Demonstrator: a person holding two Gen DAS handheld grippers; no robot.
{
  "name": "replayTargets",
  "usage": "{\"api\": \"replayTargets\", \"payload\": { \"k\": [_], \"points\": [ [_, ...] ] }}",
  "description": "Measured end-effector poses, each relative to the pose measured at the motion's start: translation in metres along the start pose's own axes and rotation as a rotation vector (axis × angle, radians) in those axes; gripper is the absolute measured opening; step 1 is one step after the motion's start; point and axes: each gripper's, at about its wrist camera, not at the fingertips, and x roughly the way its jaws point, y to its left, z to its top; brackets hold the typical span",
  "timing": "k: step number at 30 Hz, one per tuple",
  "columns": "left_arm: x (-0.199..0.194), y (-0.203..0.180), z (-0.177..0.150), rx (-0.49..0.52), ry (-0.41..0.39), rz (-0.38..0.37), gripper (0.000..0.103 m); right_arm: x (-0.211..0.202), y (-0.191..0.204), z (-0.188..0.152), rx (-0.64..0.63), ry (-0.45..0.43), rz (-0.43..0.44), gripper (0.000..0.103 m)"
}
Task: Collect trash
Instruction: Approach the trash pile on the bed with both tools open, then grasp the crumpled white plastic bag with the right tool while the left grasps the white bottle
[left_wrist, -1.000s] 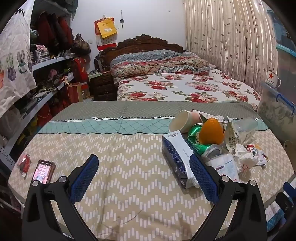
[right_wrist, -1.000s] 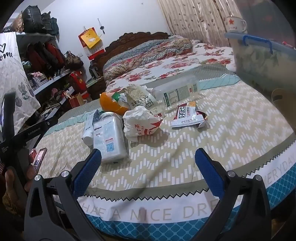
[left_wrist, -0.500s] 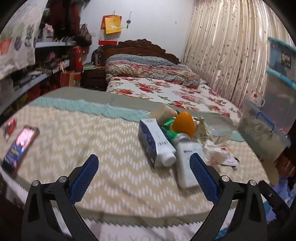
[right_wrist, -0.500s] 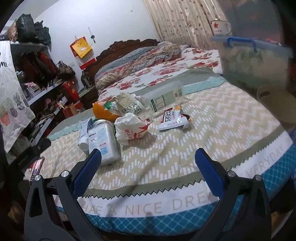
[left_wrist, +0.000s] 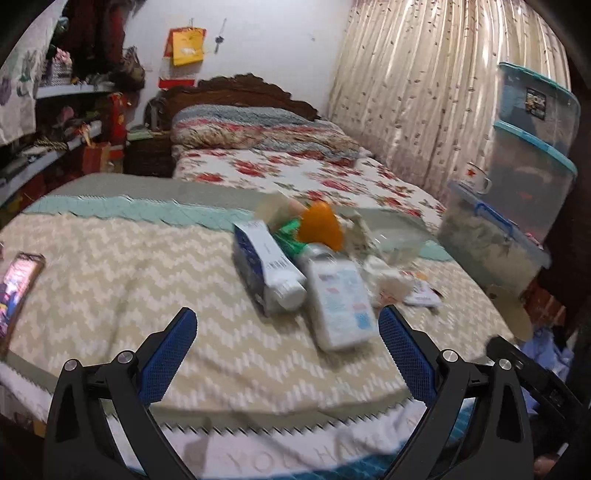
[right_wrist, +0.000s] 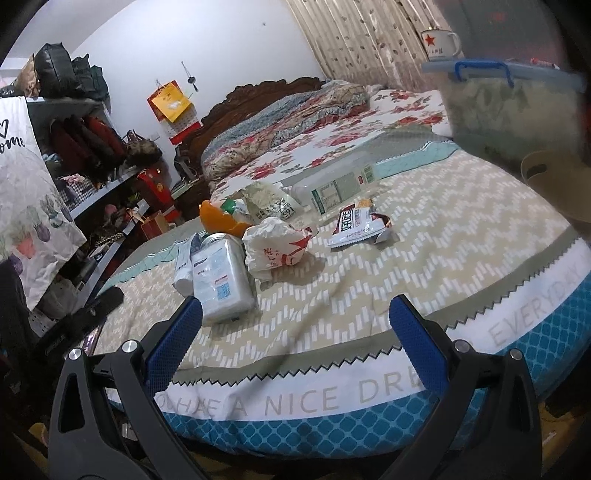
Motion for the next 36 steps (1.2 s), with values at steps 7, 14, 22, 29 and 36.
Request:
{"api": "replayTargets", "payload": {
  "k": [7, 14, 22, 29, 36],
  "points": [
    [-0.004, -0.001, 0.053, 0.121, -0.16, 0.115, 0.094, -0.001, 0.018, 0.019, -0.116, -0.045, -0.033, 0.1],
    [-0.006, 0.009, 0.076, 0.089, -0.195, 0.147, 0.094, 0.003, 0.039, 0.05, -0.172, -0.114, -0.003, 0.1],
    [0.017, 0.046, 0.078, 0.073, -0.125, 0.276, 0.094, 0.017, 0.047, 0.055, -0.193, -0.086, -0.004, 0.1],
    [0.026, 0.063, 0.075, 0.027, -0.089, 0.297, 0.094, 0.02, 0.051, 0.048, -0.215, -0.087, -0.009, 0.1],
    [0.031, 0.06, 0.074, 0.037, -0.081, 0.303, 0.094, 0.021, 0.05, 0.046, -0.221, -0.085, -0.013, 0.1]
  ]
}}
